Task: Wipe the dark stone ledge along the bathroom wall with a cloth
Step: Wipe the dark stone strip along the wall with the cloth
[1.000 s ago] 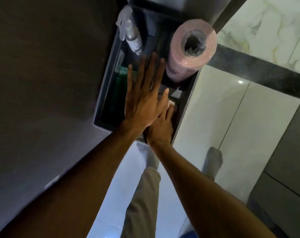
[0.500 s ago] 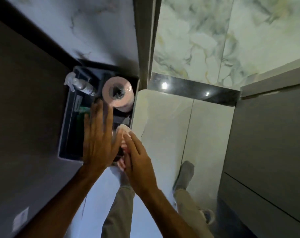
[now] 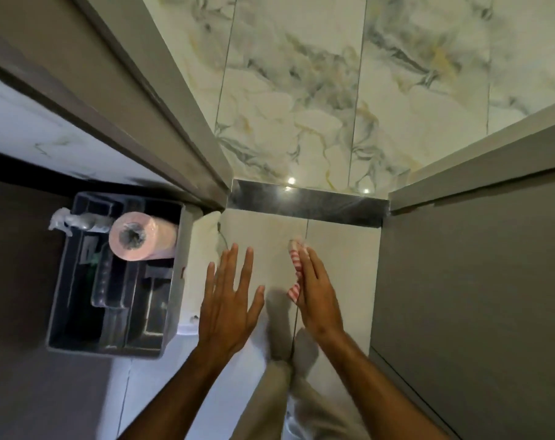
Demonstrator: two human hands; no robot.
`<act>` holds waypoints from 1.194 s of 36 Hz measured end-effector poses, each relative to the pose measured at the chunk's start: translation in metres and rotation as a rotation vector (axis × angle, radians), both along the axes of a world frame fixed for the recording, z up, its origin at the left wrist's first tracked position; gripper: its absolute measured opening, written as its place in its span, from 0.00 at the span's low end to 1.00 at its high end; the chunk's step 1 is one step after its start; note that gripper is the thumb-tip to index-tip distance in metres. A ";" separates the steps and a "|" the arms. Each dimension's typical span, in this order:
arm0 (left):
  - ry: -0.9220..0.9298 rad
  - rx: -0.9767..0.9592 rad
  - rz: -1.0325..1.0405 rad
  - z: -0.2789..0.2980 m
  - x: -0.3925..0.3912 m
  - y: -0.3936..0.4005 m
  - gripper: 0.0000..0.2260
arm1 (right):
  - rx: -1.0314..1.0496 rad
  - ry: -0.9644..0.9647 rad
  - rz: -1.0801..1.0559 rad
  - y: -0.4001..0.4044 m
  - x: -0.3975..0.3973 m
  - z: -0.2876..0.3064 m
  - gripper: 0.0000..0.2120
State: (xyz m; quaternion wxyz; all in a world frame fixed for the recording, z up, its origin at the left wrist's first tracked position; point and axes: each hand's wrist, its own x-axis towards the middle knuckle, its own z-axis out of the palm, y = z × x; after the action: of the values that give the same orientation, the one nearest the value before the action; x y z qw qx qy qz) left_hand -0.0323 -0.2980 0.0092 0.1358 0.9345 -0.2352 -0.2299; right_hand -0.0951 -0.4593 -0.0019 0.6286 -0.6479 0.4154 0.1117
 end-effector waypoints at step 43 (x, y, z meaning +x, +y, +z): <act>-0.370 0.052 -0.151 -0.563 0.092 -0.043 0.30 | -1.115 -0.283 0.499 -0.049 0.113 -0.534 0.28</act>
State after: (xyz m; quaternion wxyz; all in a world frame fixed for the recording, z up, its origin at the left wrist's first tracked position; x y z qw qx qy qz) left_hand 0.0600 -0.3407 -0.5542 0.0482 0.9437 -0.3197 -0.0699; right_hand 0.0182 -0.5078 -0.5355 0.2001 -0.9644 0.1602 -0.0649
